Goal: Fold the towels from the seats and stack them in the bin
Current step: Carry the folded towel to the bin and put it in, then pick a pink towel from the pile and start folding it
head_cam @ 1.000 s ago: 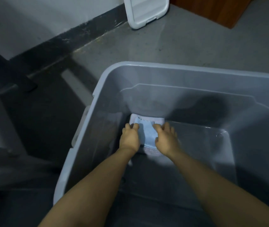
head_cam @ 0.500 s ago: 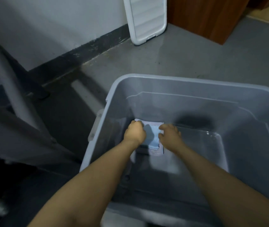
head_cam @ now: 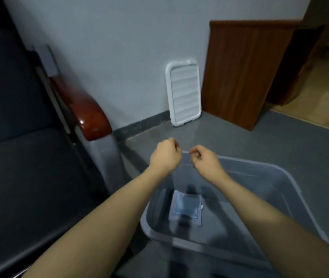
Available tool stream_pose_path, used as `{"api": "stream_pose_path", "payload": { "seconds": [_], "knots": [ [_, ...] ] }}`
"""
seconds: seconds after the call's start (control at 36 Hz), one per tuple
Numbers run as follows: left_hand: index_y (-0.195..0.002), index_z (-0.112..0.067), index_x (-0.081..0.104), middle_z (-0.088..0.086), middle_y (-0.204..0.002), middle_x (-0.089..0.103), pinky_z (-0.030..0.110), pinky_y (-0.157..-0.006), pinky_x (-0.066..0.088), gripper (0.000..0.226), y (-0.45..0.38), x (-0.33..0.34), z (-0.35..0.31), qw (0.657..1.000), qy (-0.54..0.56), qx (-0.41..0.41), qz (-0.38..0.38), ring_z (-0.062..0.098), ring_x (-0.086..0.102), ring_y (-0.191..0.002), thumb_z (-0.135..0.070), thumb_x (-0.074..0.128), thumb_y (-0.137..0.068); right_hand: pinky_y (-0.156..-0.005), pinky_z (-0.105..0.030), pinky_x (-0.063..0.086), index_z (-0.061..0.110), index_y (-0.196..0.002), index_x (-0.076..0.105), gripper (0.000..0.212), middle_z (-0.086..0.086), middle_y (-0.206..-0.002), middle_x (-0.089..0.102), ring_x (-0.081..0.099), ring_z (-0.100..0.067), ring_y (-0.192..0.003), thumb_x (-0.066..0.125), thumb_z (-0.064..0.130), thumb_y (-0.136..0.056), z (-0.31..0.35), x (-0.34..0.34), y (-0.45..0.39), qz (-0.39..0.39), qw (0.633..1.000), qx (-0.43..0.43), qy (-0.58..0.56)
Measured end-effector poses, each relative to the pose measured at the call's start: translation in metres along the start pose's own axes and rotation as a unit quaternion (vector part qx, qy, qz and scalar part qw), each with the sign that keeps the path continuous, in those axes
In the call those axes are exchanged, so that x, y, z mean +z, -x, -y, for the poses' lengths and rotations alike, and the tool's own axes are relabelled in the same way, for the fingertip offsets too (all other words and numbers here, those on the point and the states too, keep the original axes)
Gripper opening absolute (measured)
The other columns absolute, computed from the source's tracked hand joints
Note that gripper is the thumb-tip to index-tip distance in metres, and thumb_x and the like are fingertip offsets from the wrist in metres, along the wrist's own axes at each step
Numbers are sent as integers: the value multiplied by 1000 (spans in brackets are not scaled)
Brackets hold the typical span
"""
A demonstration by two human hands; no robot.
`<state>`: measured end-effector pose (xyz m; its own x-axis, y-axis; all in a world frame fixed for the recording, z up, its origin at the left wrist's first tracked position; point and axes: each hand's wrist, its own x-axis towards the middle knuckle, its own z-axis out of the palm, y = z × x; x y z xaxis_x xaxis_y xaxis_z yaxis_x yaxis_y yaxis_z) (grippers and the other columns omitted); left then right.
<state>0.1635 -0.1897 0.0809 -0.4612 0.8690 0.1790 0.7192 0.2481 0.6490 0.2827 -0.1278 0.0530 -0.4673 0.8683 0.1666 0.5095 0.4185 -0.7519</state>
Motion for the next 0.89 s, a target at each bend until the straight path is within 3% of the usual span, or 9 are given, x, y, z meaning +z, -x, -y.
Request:
{"api": "stream_pose_path", "payload": {
  "seconds": [0.19,0.31,0.42,0.58,0.69,0.89],
  "knots": [
    [-102,-9,63,12,-104,66,34,-81,49,24,39,-103,-19,995,7,14,-96,29,60,-97,-15,44,-90,-82,-39,52,7,-104,62,23,-6,-84,63,63,-26,-90,45,4,-90,92,-13,28,-1,998,-66,-22],
    [-99,-11,64,8,-100,67,29,-74,48,23,62,-151,-6,992,25,-20,-126,24,60,-88,-17,44,-90,-85,-45,52,5,-100,63,21,-8,-82,62,63,-29,-86,47,2,-88,139,3,39,7,993,-99,-60],
    [-94,-13,63,4,-96,65,35,-77,52,20,95,-216,26,980,32,-58,-185,22,60,-87,-18,44,-89,-81,-39,53,9,-95,63,19,-9,-79,65,59,-22,-70,48,1,-88,196,37,51,45,987,-125,-93],
    [-102,-13,63,3,-93,64,34,-70,53,21,146,-300,83,966,31,-124,-226,18,61,-81,-18,44,-92,-53,-14,44,12,-90,58,20,-9,-78,63,56,-11,-57,42,-1,-92,284,101,74,130,968,-180,-115],
    [-104,-13,63,2,-96,65,34,-75,53,22,183,-350,134,944,24,-187,-270,17,61,-85,-19,45,-92,-62,-24,47,16,-91,59,19,-6,-80,65,60,-15,-65,44,6,-95,343,160,94,194,951,-208,-119],
    [-97,-15,63,3,-98,65,37,-81,53,18,255,-426,215,894,-19,-283,-348,21,61,-92,-20,47,-90,-63,-20,49,13,-96,63,19,-4,-82,66,61,-12,-69,44,8,-95,436,256,137,281,916,-255,-133]
  ]
}}
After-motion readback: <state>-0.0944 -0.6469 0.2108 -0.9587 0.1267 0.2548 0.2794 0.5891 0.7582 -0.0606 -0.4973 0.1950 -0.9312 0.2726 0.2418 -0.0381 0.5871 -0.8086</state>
